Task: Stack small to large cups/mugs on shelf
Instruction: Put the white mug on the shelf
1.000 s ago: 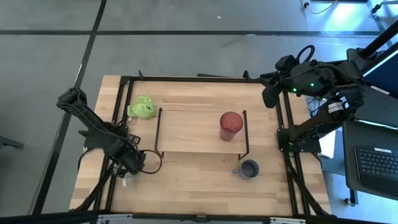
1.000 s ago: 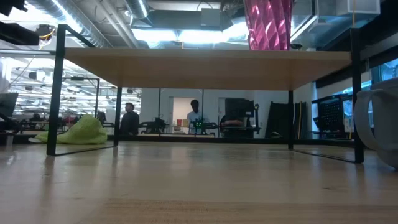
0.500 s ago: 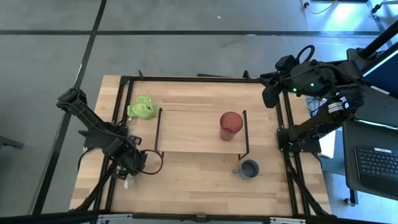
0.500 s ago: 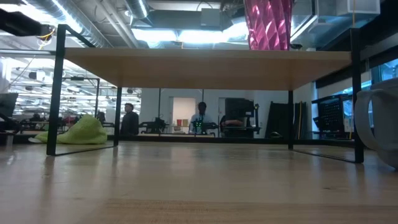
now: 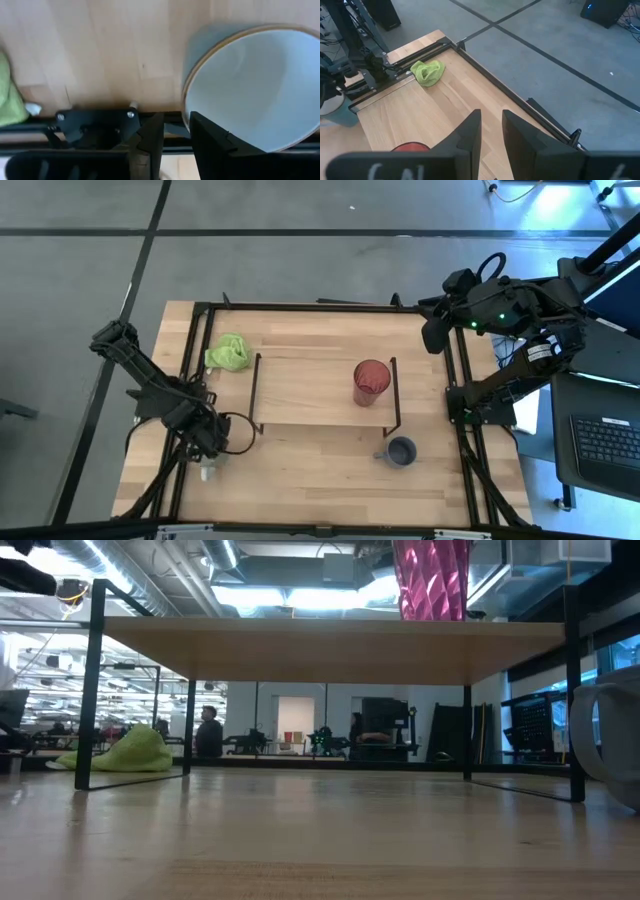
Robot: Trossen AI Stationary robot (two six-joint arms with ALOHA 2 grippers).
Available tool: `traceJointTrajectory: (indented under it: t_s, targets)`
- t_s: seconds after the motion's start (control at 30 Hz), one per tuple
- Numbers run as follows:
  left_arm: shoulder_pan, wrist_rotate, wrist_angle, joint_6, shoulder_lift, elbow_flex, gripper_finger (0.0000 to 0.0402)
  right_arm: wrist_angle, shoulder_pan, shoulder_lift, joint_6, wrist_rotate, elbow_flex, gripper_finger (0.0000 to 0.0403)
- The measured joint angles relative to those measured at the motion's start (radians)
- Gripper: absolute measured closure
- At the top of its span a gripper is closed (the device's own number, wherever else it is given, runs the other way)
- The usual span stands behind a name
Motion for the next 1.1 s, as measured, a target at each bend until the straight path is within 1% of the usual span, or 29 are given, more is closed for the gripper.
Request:
traceJointTrajectory:
  t_s: [0.13, 0.23, 0.3, 0.37, 0.47, 0.57, 0.7, 0.83, 0.93, 1.03, 1.1]
  targets:
    - [0.000, -0.021, 0.001, -0.169, -0.055, 0.000, 0.0310, 0.000, 0.000, 0.000, 0.003, -0.002, 0.000, 0.0324]
    - [0.000, -0.027, 0.010, -0.341, -0.102, 0.000, 0.0312, 0.000, 0.000, 0.000, 0.003, -0.007, 0.000, 0.0324]
    - [0.000, -0.030, 0.007, -0.512, -0.134, 0.000, 0.0311, 0.000, 0.000, 0.000, 0.003, -0.007, 0.000, 0.0324]
    - [-0.003, -0.044, -0.005, -0.729, -0.163, 0.000, 0.0309, 0.000, 0.000, 0.000, 0.003, -0.007, 0.000, 0.0324]
    - [-0.042, -0.062, 0.004, -1.040, -0.193, 0.000, 0.0308, 0.000, 0.000, 0.000, 0.003, -0.007, 0.000, 0.0324]
    - [-0.109, -0.064, 0.034, -1.242, -0.200, 0.000, 0.0310, 0.000, 0.000, 0.000, 0.002, -0.008, 0.000, 0.0324]
    - [-0.191, -0.021, 0.038, -1.402, -0.176, -0.001, 0.0311, 0.000, 0.000, 0.000, -0.005, -0.008, 0.000, 0.0324]
    - [-0.244, -0.026, 0.061, -1.539, -0.172, -0.002, 0.0311, 0.000, 0.000, 0.000, -0.038, -0.008, 0.000, 0.0324]
    - [-0.254, 0.002, 0.095, -1.554, -0.172, -0.002, 0.0304, 0.000, 0.000, 0.000, -0.059, -0.008, 0.000, 0.0324]
    - [-0.253, 0.009, 0.125, -1.557, -0.171, -0.002, 0.0291, 0.000, 0.000, 0.000, -0.077, -0.009, 0.000, 0.0324]
    - [-0.253, 0.028, 0.123, -1.562, -0.163, -0.002, 0.0282, 0.000, 0.000, 0.000, -0.078, -0.024, 0.000, 0.0324]
